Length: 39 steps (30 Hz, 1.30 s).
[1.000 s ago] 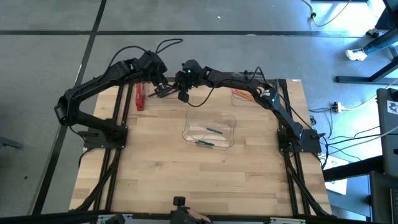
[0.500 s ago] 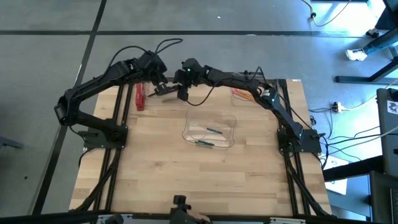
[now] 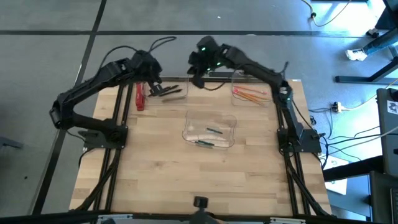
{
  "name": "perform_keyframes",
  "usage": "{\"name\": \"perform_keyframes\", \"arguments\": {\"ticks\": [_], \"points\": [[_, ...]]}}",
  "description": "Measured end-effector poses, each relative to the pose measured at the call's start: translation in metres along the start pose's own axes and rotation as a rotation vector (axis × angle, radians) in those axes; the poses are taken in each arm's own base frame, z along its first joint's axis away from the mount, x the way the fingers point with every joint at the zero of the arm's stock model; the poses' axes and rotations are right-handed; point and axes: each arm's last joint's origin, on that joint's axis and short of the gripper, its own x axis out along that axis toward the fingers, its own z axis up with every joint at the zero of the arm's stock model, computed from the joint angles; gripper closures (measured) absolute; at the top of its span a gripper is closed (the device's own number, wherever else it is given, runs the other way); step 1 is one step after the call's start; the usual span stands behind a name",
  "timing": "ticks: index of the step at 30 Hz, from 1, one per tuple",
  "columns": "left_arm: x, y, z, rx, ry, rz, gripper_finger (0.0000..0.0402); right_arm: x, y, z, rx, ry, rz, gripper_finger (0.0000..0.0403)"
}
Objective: Sort crayons/erasers/pens/pencils in bins
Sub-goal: Return to Home Position
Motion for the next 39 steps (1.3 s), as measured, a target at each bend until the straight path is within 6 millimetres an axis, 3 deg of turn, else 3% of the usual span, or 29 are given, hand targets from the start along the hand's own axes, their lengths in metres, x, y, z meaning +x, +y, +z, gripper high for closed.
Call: {"name": "perform_keyframes", "arguments": {"ticks": [5,9,13,21,25,39], "points": [[-0.031,0.002,-0.023,-0.06,-0.091,-0.033,0.0401,-0.054,0.009,0.005,0.007,0.035,0.023,0.0398],[-0.054,0.0,-0.045,-0.14,-0.208,-0.089,0.0401,-0.092,0.032,0.01,0.005,0.045,0.082,0.0399],[-0.064,-0.006,-0.063,-0.157,-0.368,-0.167,0.0401,-0.123,0.05,0.014,0.007,0.029,0.1,0.04],[-0.066,-0.016,-0.101,-0.236,-0.567,-0.226,0.0401,-0.196,0.067,0.002,0.139,0.095,-0.046,0.0401],[-0.059,-0.022,-0.12,-0.265,-0.598,-0.242,0.0401,-0.233,0.079,-0.001,0.188,0.049,-0.103,0.0401],[-0.038,-0.041,-0.172,-0.373,-0.765,-0.317,0.0401,-0.326,0.137,-0.024,0.227,-0.085,-0.208,0.04]]}}
